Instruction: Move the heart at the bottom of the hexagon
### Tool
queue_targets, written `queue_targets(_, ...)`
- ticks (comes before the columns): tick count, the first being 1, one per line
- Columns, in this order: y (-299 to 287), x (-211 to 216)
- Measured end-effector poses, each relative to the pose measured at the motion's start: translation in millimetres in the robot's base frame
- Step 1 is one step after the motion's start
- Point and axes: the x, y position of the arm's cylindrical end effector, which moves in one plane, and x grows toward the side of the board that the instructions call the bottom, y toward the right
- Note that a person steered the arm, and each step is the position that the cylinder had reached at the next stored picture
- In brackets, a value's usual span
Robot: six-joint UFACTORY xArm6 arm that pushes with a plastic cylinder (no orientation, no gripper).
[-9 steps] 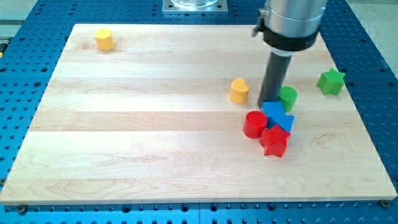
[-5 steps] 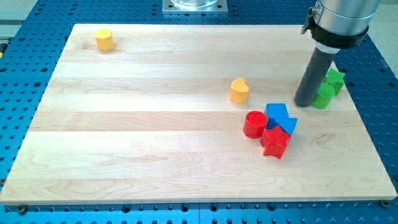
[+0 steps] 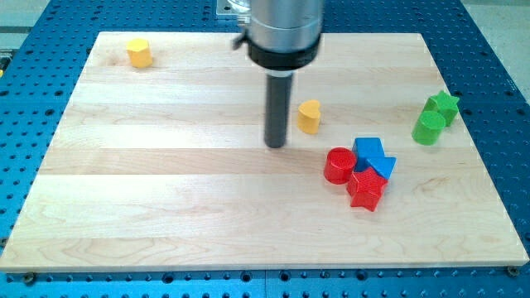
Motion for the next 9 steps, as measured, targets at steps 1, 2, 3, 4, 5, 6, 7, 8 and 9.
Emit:
queue_targets(1, -5, -12)
queue_targets(2, 5, 16)
queue_targets(3, 58, 26)
queue_targets(4, 76, 24)
queue_targets(5, 129, -10)
queue_targets(6, 136, -49)
queue_targets(7, 96, -73)
queue_targets(8, 48, -75)
queue_targets(9, 88, -73)
